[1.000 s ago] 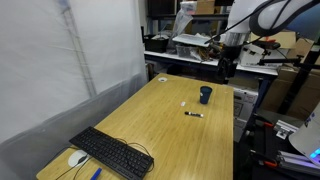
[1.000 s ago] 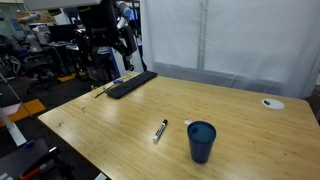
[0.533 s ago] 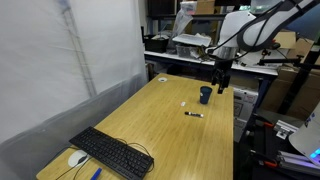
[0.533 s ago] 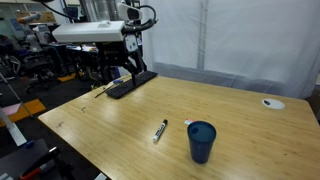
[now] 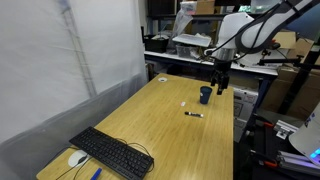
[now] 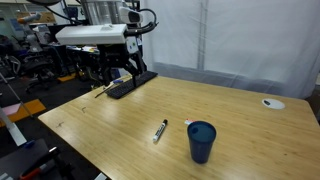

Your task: Place the black marker inside the dark blue cup

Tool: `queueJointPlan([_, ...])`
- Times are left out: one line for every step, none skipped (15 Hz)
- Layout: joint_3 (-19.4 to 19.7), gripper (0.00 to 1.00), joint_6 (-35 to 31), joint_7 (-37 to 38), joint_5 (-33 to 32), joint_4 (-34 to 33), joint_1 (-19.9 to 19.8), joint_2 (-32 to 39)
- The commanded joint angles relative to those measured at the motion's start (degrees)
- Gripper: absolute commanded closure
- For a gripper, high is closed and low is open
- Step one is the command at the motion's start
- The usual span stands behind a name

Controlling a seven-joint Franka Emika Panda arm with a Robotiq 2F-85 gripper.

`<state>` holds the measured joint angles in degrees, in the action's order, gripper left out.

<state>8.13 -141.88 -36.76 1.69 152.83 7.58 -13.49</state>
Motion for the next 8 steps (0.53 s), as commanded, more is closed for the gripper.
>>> queueJointPlan([-1.24, 0.0, 0.13, -0.28, 0.44, -0.05, -1.18, 0.0])
queueJointPlan([-1.24, 0.0, 0.13, -0.29, 0.44, -0.05, -1.18, 0.0])
queueJointPlan([-1.46, 0.0, -1.11, -0.22, 0.93, 0.11, -0.81, 0.64])
queueJointPlan([-1.93, 0.0, -2.34, 0.3, 1.1, 0.19, -0.52, 1.53])
queueJointPlan([-2.69, 0.0, -4.34, 1.08, 1.04, 0.18, -0.18, 3.01])
queueJointPlan([-3.54, 0.0, -6.85, 1.81, 1.07, 0.07, 0.14, 4.82])
queueJointPlan([-4.53, 0.0, -8.96, 2.63, 1.39, 0.22, 0.53, 6.06])
queueJointPlan([-5.65, 0.0, -12.08, 4.43, 0.92, -0.3, 0.54, 8.79])
